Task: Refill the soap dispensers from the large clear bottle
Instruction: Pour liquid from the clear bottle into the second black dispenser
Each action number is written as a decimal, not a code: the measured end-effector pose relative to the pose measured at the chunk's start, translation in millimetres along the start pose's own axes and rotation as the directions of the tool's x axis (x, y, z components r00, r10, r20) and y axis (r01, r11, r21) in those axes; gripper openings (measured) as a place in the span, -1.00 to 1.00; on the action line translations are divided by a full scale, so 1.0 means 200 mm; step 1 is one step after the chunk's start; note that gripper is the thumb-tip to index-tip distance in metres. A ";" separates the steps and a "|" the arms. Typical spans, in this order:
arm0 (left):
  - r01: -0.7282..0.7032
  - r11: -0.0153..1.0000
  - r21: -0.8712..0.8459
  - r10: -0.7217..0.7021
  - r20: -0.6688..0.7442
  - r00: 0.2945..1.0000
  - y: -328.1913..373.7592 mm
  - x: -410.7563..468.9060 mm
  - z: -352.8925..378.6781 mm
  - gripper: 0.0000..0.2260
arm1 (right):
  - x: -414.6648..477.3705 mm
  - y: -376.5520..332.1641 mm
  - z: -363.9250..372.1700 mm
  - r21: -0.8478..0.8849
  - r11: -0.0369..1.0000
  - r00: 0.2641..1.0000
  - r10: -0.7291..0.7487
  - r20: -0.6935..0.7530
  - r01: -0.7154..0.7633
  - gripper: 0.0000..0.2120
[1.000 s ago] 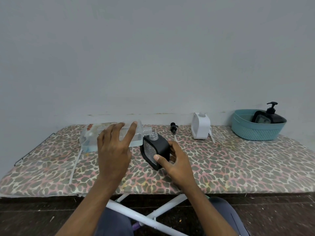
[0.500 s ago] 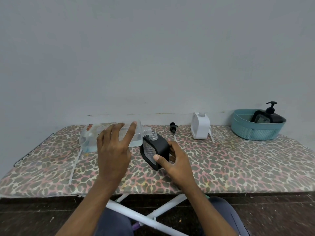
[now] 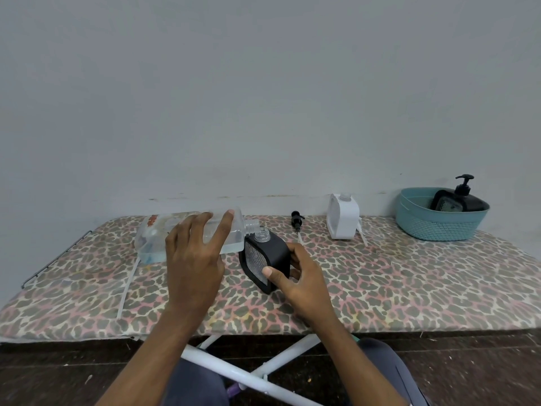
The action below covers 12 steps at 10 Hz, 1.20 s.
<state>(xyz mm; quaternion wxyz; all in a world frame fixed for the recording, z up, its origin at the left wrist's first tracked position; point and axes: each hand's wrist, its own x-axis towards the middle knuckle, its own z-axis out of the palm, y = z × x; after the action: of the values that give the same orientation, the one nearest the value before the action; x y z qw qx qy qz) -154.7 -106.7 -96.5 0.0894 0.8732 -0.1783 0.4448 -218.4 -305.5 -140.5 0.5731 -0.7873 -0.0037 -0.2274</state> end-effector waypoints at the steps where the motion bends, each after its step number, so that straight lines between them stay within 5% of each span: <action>1: -0.002 1.000 0.000 0.002 -0.002 1.000 0.00 0.00 0.00 -0.19 | 0.00 0.00 0.00 -0.004 1.000 1.000 -0.005 0.000 0.005 -0.68; 12: -0.005 1.000 0.002 0.005 0.000 1.000 0.00 0.00 0.00 -0.16 | 0.01 0.02 0.00 0.017 1.000 1.000 0.002 -0.005 -0.002 -0.61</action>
<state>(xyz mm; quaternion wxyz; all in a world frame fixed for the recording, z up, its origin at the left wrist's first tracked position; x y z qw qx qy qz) -153.8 -106.6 -97.0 0.0875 0.8727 -0.1803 0.4453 -216.2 -307.0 -143.9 0.5799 -0.7818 -0.0034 -0.2290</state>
